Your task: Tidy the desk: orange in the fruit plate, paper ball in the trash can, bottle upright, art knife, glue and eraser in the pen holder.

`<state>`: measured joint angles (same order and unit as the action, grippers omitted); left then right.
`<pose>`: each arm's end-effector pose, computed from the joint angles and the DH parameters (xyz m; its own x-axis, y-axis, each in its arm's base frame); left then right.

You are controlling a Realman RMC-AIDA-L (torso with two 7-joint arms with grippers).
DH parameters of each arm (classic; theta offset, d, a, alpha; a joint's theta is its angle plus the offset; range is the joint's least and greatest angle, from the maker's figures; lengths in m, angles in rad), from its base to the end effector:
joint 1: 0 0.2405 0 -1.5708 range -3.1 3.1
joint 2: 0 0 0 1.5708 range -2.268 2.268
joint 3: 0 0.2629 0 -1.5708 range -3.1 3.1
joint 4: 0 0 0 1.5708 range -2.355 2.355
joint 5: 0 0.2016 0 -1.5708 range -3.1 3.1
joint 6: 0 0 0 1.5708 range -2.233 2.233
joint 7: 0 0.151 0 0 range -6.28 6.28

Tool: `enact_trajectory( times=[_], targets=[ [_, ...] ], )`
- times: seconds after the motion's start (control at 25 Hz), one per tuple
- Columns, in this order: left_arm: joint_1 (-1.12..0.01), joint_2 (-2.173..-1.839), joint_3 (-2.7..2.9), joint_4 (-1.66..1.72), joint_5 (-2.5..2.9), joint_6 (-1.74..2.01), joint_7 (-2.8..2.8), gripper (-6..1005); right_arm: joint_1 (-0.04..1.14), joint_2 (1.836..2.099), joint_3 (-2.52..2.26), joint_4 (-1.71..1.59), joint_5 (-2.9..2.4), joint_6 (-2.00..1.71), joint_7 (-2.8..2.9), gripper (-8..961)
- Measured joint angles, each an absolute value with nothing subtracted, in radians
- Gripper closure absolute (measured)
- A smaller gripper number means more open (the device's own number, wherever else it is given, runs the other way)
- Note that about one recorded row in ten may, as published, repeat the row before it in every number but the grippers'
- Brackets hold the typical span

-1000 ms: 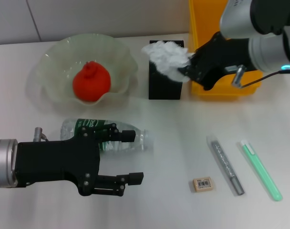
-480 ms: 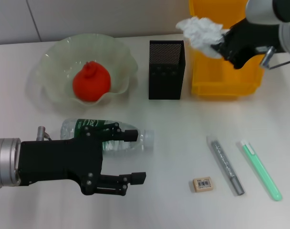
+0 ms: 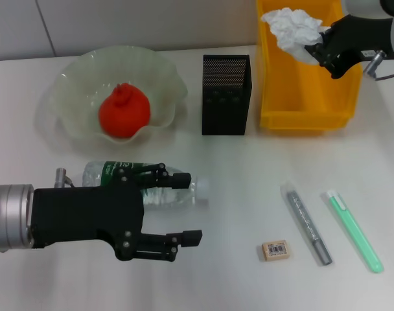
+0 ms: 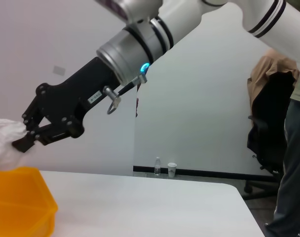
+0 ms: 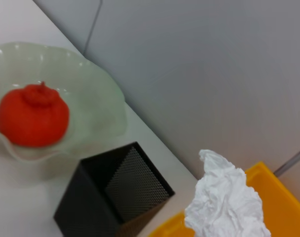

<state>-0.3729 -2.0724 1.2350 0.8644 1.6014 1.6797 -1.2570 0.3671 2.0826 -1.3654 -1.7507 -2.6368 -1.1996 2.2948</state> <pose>-0.2072 0.2739 -0.0298 0.8269 0.0646 0.5586 0.0701 -0.9975 0.0117 0.1690 0.3675 0.0655 0.9596 -0.2784 0.0407 -0.1536 -0.6396 -0.7532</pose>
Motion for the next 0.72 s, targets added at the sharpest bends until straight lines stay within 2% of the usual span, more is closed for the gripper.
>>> enact_trajectory(
  times=[0.72],
  targets=[
    [-0.387, -2.072, 1.239, 0.842, 1.6, 1.677, -1.245, 204, 0.46, 2.079, -1.29, -1.406, -2.677, -0.952, 2.255, 878]
  ],
)
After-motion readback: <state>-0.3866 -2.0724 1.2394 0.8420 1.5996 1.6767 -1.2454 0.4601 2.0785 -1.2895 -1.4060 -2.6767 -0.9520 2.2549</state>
